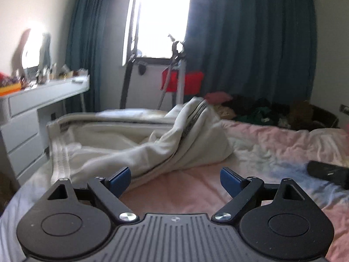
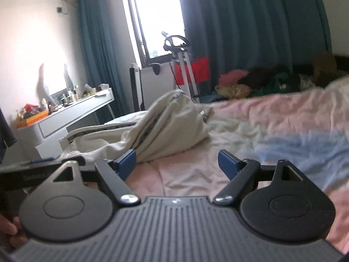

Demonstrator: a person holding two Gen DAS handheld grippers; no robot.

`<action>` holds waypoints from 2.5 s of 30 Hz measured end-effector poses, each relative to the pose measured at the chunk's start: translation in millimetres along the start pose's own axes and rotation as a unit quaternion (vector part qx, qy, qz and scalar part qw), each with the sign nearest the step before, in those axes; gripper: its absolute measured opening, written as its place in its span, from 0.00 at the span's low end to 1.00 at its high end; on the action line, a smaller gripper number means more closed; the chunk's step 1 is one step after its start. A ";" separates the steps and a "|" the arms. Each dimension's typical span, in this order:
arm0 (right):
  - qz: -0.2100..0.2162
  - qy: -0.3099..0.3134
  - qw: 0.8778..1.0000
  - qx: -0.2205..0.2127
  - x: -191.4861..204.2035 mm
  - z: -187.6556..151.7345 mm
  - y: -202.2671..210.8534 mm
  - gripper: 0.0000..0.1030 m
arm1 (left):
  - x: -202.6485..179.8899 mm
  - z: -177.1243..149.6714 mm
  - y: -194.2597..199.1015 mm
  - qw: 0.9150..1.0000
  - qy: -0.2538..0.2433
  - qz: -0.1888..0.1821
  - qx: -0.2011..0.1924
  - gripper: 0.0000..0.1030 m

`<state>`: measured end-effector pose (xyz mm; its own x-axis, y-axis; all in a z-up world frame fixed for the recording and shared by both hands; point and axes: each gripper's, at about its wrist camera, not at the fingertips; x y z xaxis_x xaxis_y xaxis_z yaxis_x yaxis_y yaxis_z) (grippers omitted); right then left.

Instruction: Fold clothes

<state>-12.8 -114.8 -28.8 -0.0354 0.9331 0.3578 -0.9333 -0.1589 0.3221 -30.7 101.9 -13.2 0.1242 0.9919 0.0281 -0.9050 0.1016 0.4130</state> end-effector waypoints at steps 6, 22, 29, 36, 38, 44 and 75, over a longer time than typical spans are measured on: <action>-0.016 -0.032 0.999 0.009 -15.6 -0.6 0.8 0.81 | -2.0 -1.9 -22.9 1.000 -0.012 0.012 0.017 0.88; -0.016 -0.113 0.991 0.073 -51.4 -6.4 -22.6 0.81 | -51.1 77.5 -196.1 0.992 -0.109 0.063 0.002 0.88; -0.024 -0.150 0.983 0.103 -76.0 -10.1 -56.3 0.81 | -71.9 101.3 -292.6 0.986 -0.138 0.091 0.000 0.77; -0.042 -0.156 0.981 0.112 -100.9 -9.1 -84.4 0.81 | -92.6 112.1 -337.7 0.987 -0.142 0.076 -0.012 0.23; -0.051 -0.152 0.980 0.113 -107.0 -8.8 -92.1 0.81 | -94.8 117.5 -343.1 0.988 -0.140 0.069 -0.005 0.05; -0.055 -0.170 0.977 0.112 -119.6 -13.2 -95.0 0.81 | -93.3 129.3 -301.7 0.990 -0.134 0.040 -0.032 0.02; 0.027 -0.230 0.969 0.085 -92.2 -26.1 -43.6 0.72 | -69.2 -31.6 -50.6 0.992 -0.071 -0.103 0.032 0.01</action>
<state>21.8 -185.5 -98.6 0.1181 0.6852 0.7187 -0.8605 -0.2907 0.4185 -6.3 30.5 -64.9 0.3632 0.9295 0.0638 -0.8278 0.2905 0.4800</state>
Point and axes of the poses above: each gripper's, at about its wrist camera, not at the fingertips, and y roughly against the way its jaws point, x to its left, z to its top, and after that the axes turned 6 degrees about -y, right-handed
